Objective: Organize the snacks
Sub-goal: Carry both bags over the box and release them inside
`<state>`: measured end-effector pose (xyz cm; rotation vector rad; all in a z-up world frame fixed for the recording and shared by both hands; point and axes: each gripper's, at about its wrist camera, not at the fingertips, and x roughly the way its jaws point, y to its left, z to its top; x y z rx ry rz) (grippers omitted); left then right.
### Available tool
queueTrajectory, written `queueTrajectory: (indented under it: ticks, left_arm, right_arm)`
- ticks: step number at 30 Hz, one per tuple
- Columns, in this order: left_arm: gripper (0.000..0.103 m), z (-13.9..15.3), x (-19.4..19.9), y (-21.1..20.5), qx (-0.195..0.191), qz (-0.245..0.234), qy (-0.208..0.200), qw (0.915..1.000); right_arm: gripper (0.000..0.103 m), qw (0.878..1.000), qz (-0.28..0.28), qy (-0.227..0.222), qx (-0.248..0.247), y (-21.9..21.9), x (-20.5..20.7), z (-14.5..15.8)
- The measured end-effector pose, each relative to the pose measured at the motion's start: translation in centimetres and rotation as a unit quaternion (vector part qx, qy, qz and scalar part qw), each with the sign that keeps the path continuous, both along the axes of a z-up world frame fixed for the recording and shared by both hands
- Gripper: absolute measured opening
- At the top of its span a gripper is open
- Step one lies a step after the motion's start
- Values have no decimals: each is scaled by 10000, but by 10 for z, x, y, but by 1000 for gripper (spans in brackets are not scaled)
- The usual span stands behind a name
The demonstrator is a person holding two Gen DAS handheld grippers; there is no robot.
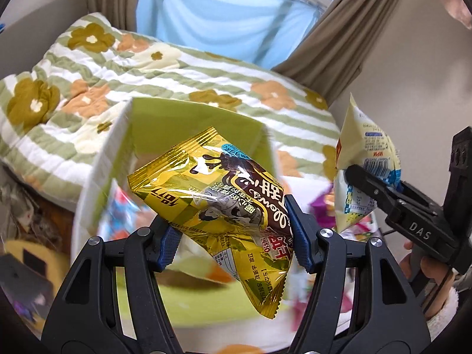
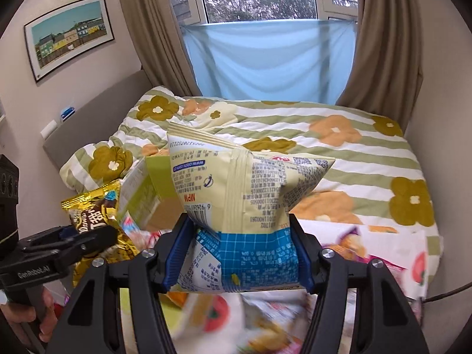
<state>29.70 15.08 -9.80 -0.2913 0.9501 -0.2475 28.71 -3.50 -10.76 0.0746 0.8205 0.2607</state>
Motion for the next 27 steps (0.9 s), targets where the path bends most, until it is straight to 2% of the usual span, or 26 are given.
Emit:
queueTrajectory:
  ticks: [8, 10, 12, 13, 19, 23, 27]
  left_arm:
    - [63, -42, 88, 41, 279, -656, 466, 9964]
    - [74, -54, 102, 46, 316, -706, 613, 9951]
    - [98, -61, 110, 51, 296, -700, 701, 9946]
    - [102, -64, 114, 53, 347, -659, 706, 9947]
    - [103, -70, 107, 57, 698, -637, 649, 9934]
    - [103, -66, 98, 62, 900, -413, 613, 9932]
    - [103, -61, 91, 67, 911, -301, 550, 9939]
  right_arm:
    - [58, 9987, -282, 433, -33, 61, 54, -26]
    - [58, 9981, -304, 538, -37, 67, 62, -32]
    - [58, 9974, -308, 646, -81, 73, 69, -38]
    - [58, 9972, -304, 671, -95, 74, 70, -40]
    - [58, 9955, -201, 921, -38, 80, 84, -54]
    - [58, 9952, 0, 952, -239, 89, 90, -56]
    - [58, 9946, 219, 995, -178, 95, 99, -53]
